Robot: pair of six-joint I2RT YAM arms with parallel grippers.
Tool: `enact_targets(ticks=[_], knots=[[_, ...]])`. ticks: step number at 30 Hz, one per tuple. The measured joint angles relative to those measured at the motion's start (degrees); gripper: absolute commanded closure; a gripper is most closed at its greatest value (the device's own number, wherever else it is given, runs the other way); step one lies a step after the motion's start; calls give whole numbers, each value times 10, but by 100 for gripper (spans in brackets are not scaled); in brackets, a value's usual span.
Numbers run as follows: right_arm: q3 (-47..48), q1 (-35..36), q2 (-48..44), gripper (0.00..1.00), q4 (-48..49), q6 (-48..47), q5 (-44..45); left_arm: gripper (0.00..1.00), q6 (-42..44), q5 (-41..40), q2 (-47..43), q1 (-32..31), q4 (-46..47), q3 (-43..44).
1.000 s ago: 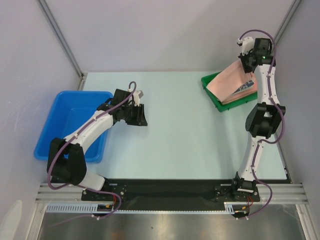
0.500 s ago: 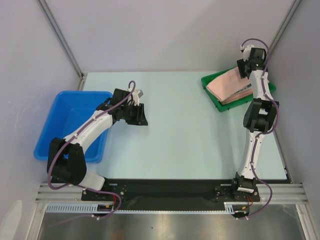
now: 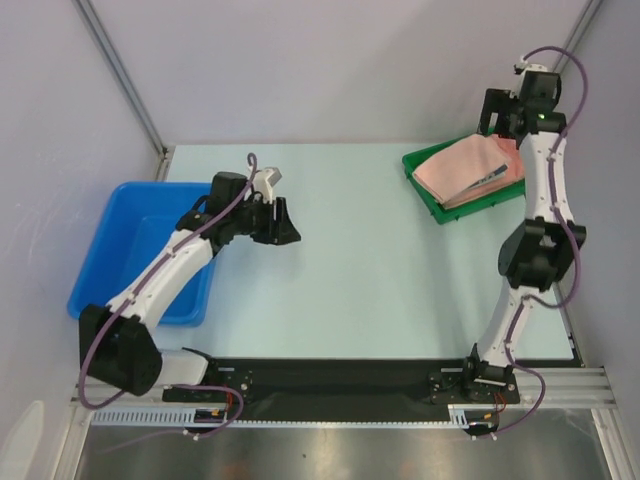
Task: Fold and stack the towels
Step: Neatly place the folded towel into the bin
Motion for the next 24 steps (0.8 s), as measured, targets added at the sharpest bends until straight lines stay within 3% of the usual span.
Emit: enact_targets(ticks=[1, 2, 3, 8, 12, 24], knots=[[-21, 1, -40, 0, -11, 28, -28, 25, -2, 6, -21, 0, 2, 5], [-46, 1, -82, 0, -20, 53, -62, 25, 0, 7, -31, 0, 4, 8], [-89, 2, -134, 0, -9, 83, -97, 0, -6, 6, -45, 0, 3, 15], [-307, 7, -399, 0, 38, 195, -230, 0, -4, -2, -125, 0, 11, 79], [-448, 12, -559, 0, 85, 257, -280, 0, -5, -2, -183, 0, 27, 99], [-668, 48, -746, 0, 100, 328, -329, 0, -25, 0, -298, 0, 45, -9]])
